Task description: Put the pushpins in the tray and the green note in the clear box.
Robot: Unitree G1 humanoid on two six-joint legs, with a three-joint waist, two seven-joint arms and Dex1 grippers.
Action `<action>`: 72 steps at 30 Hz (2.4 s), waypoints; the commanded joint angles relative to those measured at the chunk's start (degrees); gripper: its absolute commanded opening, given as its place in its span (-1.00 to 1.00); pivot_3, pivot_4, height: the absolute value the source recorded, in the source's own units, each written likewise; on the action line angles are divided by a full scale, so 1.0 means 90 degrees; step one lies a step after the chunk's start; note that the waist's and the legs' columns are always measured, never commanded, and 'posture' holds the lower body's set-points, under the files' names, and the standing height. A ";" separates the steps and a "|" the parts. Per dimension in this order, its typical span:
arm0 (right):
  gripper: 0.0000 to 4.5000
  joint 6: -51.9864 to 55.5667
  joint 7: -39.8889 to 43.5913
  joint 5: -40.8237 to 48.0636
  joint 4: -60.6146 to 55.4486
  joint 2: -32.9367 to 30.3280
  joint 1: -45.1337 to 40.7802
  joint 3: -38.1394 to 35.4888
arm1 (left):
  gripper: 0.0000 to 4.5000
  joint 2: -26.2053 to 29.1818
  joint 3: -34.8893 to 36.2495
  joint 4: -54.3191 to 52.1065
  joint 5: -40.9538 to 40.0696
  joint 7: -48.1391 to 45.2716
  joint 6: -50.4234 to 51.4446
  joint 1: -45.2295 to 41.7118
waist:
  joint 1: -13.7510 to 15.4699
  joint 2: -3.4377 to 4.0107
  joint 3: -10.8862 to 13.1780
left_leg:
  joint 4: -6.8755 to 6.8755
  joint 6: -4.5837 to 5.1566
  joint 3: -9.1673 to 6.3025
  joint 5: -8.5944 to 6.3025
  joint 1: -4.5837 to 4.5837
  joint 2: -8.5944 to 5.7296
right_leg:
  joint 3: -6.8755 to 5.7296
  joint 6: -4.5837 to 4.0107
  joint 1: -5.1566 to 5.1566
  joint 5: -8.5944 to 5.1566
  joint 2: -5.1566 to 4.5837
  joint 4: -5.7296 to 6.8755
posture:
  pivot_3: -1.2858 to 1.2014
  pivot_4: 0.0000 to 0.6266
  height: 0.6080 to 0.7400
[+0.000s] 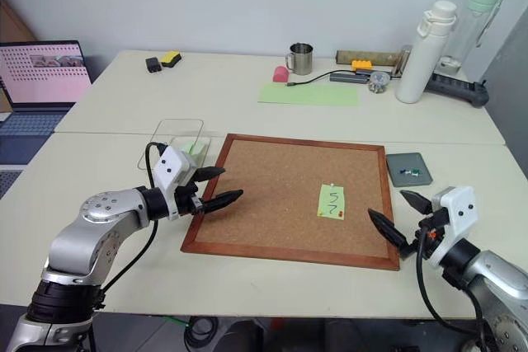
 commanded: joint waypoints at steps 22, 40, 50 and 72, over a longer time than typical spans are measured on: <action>1.00 -0.0212 0.0244 -0.0280 0.0240 -0.0084 -0.0462 0.0357 | 0.68 -0.0192 0.0226 -0.0216 -0.0526 -0.0086 0.0049 -0.0164 | 0.0003 0.0000 0.0000 | 0.0000 -0.0001 -0.0001 0.0000 0.0000 0.0000 | 0.0000 0.0000 0.0000 0.0000 0.0000 0.0000 | 0.03 -0.52 1.00; 1.00 -0.0729 0.0221 -0.1463 0.2220 0.0871 -0.2543 0.2183 | -0.84 -0.0627 -0.0491 0.0373 -0.0084 -0.0466 -0.0668 -0.0480 | -0.0008 0.0000 0.0002 | 0.0003 -0.0002 0.0002 0.0001 -0.0008 -0.0001 | 0.0002 0.0004 -0.0008 0.0003 -0.0001 -0.0004 | 0.03 -0.52 1.00; 1.00 -0.1112 0.0191 -0.2242 0.3279 0.1353 -0.3123 0.2698 | -0.99 -0.1079 -0.0930 0.0672 0.0302 -0.0357 -0.0880 -0.0180 | -0.0027 0.0004 0.0002 | 0.0003 -0.0002 0.0008 0.0001 -0.0005 -0.0002 | 0.0009 0.0005 -0.0013 0.0005 -0.0002 0.0003 | 0.03 -0.52 1.00; -0.04 -0.1434 0.0403 -0.2719 0.4243 0.1771 -0.3503 0.2805 | -1.00 -0.1268 -0.1263 0.1085 0.0848 0.0049 -0.0848 -0.0032 | -0.0011 0.0020 -0.0008 | 0.0008 -0.0002 0.0002 0.0001 0.0000 -0.0004 | 0.0006 0.0007 -0.0009 0.0007 -0.0004 0.0014 | 0.03 -0.52 1.00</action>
